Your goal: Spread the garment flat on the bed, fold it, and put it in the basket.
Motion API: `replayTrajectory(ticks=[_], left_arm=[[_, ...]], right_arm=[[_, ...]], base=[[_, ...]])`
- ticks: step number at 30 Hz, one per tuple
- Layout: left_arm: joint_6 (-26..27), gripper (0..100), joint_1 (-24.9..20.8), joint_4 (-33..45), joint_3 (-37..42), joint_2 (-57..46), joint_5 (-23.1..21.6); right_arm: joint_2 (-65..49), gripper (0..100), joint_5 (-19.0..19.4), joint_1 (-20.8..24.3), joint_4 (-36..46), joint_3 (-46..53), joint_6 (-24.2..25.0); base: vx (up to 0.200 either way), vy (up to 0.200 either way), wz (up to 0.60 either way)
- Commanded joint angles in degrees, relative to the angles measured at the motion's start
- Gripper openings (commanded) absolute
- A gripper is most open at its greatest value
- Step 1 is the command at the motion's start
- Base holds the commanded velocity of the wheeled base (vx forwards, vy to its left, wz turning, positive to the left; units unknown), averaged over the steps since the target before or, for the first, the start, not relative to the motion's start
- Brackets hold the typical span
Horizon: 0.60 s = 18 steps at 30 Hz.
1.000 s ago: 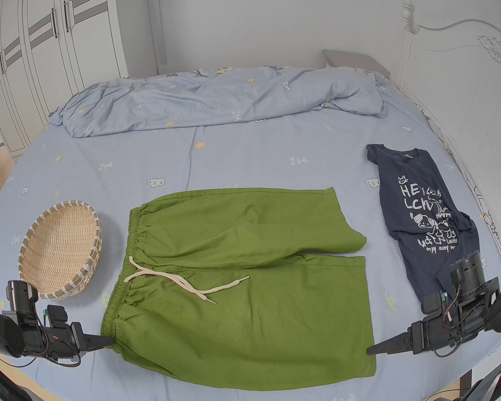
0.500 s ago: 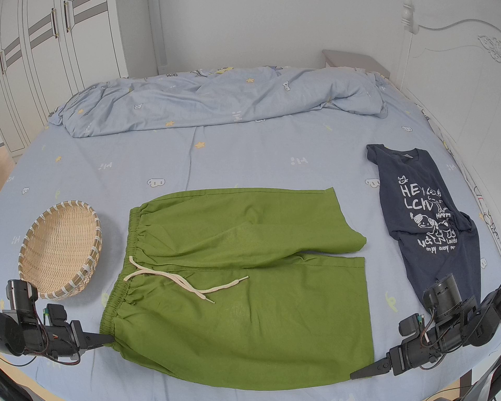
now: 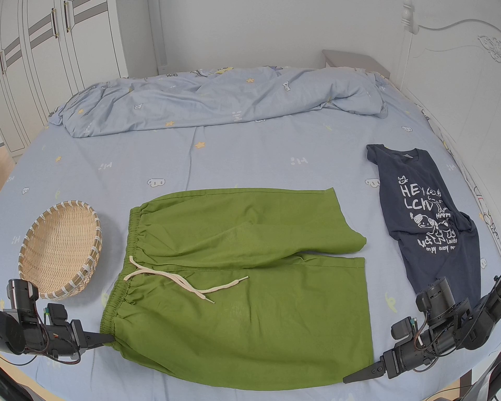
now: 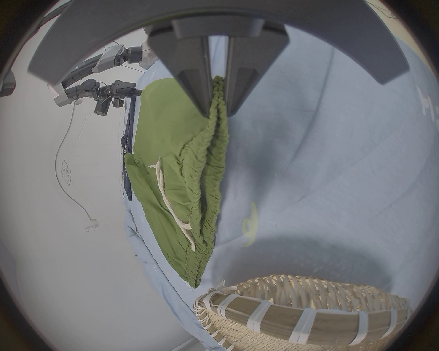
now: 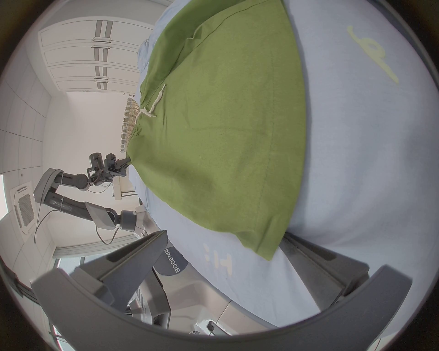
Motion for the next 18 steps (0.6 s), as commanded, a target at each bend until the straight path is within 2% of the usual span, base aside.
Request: replayTrajectory(ticks=[1,9,10,18], left_arm=[[0.0,0,0.1,0.0,0.0,0.2,0.0],[0.0,0,0.1,-0.1,-0.1,0.2,0.0],[0.0,0,0.1,-0.1,-0.1,0.2,0.0],[0.0,0,0.2,0.0,-0.1,0.2,0.0]], right_arm=[[2.6,100,0.1,0.0,-1.4,0.0,0.0],[5.1,100,0.1,-0.6,-2.5,0.0,-0.1],[5.4,0,0.1,-0.7,-2.6,0.0,-0.1],[5.8,0,0.1,-4.4,-3.2,0.5,-0.6]], base=[[0.000,0.000,0.00],[0.000,0.000,0.00],[0.000,0.000,0.00],[0.000,0.000,0.00]])
